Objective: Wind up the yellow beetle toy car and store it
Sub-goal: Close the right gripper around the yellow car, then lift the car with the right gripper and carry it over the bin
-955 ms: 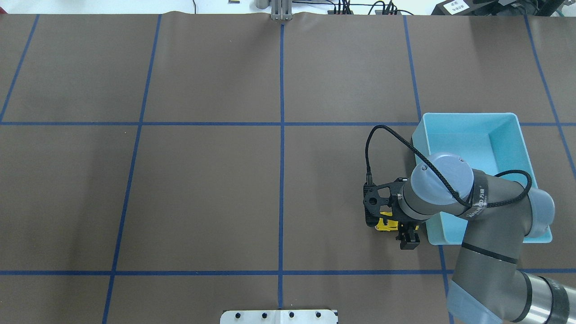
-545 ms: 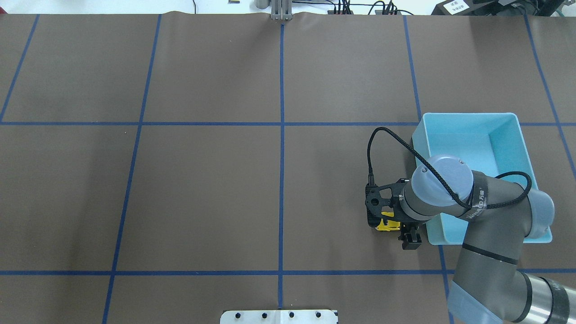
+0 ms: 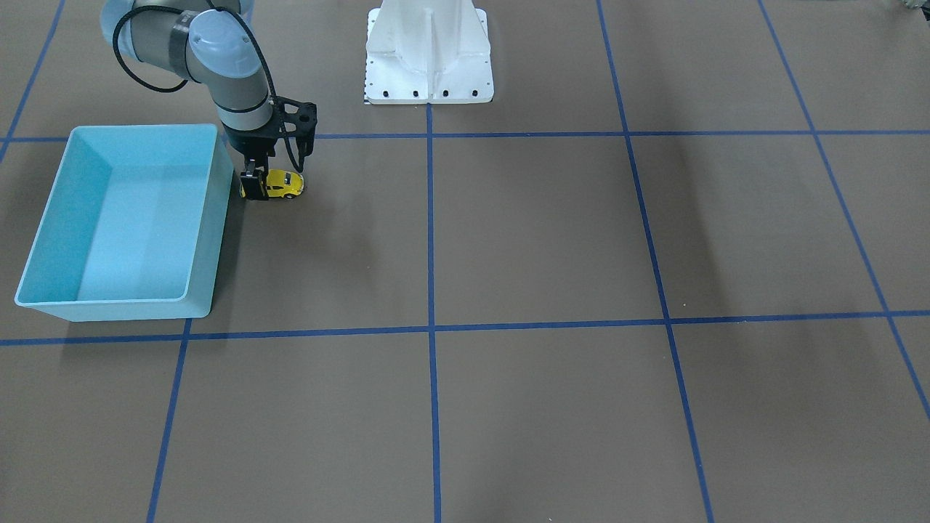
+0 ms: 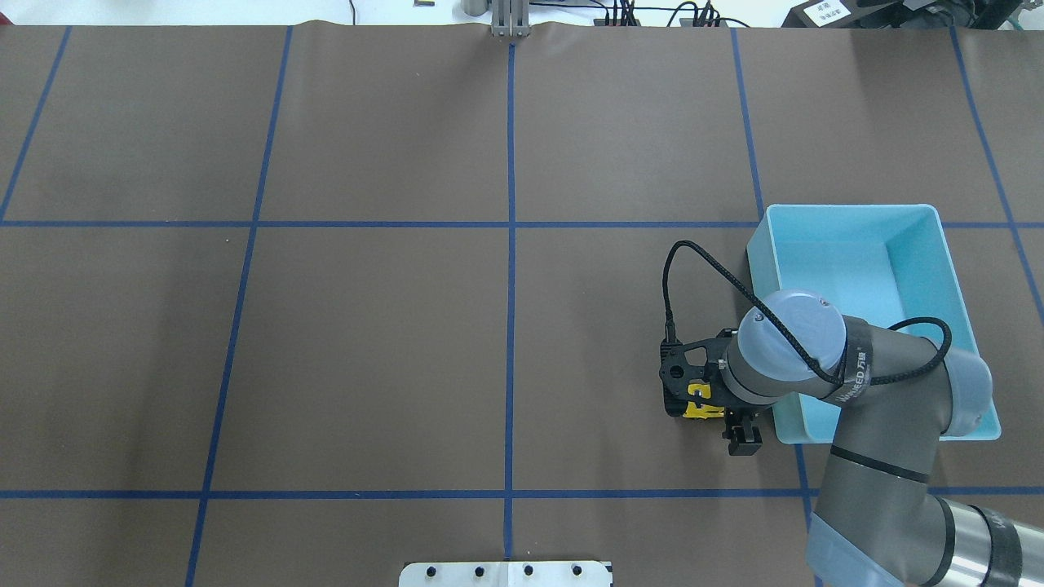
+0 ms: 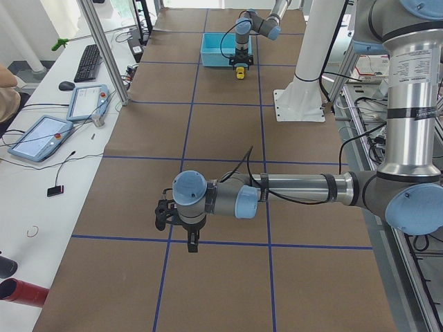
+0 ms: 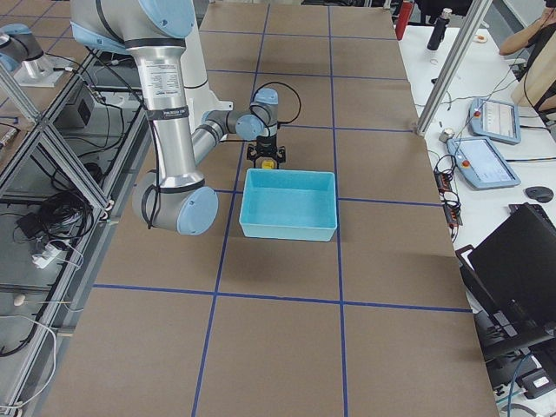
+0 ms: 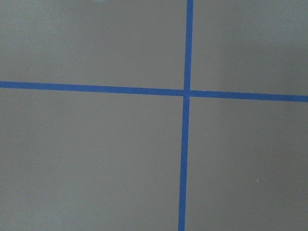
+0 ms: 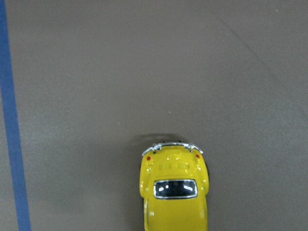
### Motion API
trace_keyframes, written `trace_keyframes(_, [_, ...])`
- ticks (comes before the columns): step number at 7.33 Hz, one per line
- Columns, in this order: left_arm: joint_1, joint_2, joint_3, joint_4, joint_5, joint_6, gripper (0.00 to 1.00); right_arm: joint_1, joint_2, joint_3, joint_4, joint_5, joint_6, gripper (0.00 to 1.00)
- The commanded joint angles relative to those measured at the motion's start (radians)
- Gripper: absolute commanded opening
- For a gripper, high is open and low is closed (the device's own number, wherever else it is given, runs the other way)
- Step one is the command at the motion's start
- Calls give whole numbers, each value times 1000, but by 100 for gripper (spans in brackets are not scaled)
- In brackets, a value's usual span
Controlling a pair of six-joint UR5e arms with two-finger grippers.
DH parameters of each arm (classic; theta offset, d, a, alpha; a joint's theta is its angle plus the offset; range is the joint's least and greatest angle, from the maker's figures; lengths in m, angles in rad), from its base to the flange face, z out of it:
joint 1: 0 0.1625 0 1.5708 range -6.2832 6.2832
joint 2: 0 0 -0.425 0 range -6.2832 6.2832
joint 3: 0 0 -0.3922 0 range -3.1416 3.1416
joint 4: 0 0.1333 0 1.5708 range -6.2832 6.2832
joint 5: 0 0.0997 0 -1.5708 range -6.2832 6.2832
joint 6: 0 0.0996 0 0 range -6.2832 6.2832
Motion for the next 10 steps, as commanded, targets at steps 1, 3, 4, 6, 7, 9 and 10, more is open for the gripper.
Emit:
trace_keyframes(1, [0,-1,-1,0,-1,0,100,-11,11,-13,0,-8,1,98])
trace_keyframes(3, [0,-1,-1,-1,-1,0,100,-22,11,-27,47,-31,8,57])
trace_keyframes(4, [0,-1,-2,-1,-1,0,100,-26,11,-32,55,-36,22,26])
trace_keyframes(6, [2,-3,-2,-1,-1,0,100,-23,11,-16,57,-38,40,0])
trace_keyframes(7, [2,-3,-2,0,-1,0,100,-10,11,16,52,-32,45,0])
trace_keyframes(9, [0,-2,-2,2,-1,0,100,65,19,101,-4,36,47,0])
trace_keyframes(10, [0,-3,-2,2,1,0,100,138,89,134,-96,72,42,0])
